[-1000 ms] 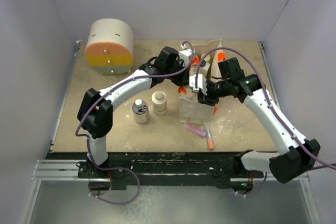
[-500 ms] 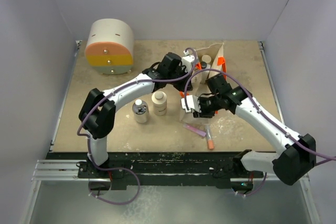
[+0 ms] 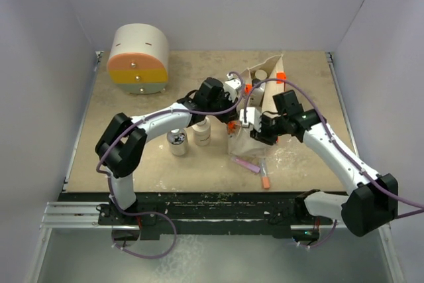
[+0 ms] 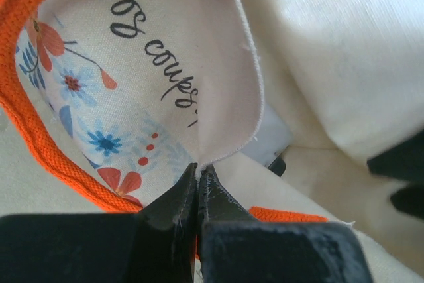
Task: Place the personal care products into the canvas bag
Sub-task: Pick up the care product from the canvas bag.
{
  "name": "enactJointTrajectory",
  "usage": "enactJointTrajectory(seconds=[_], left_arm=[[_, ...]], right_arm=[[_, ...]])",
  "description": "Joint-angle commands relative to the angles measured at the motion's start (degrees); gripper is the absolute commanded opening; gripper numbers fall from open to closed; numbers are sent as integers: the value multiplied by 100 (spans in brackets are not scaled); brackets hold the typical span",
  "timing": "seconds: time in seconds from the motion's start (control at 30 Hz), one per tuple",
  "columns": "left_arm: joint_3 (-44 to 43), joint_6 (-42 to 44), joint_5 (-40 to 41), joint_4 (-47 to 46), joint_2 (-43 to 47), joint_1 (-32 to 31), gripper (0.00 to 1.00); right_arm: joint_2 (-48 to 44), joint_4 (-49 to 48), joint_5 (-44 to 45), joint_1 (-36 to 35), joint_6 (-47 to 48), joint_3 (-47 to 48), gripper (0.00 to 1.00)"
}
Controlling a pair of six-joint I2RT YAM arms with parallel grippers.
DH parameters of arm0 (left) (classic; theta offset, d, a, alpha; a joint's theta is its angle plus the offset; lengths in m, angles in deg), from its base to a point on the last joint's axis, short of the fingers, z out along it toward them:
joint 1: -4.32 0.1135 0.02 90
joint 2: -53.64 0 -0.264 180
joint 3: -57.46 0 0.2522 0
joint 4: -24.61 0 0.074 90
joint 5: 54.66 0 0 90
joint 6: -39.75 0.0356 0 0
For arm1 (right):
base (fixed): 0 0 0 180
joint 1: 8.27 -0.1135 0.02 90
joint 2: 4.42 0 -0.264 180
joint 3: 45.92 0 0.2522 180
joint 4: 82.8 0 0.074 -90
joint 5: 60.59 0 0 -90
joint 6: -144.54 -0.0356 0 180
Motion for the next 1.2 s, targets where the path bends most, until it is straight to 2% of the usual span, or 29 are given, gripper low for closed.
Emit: enactJointTrajectory(seconds=[0.0, 0.2, 0.37, 0.63, 0.77, 0.93, 1.17], left_arm=[[369, 246, -30, 185, 254, -12, 0], [557, 411, -8, 182, 469, -13, 0], [736, 543, -14, 196, 594, -8, 0], [983, 730, 188, 125, 475, -73, 0], [1070, 839, 274, 19, 323, -160, 0], [1210, 912, 316, -86, 191, -191, 0], [1480, 1178, 338, -231, 126, -225, 0]], right_arm=[[137, 255, -157, 680, -393, 550, 38], [338, -65, -253, 737, -748, 817, 39], [559, 453, -321, 737, -383, 868, 41], [-53, 650, 352, 559, 614, -97, 42], [-34, 517, 780, 395, 896, -494, 43], [101, 285, 954, 368, 729, -683, 43], [201, 119, 595, 447, 134, -692, 41]])
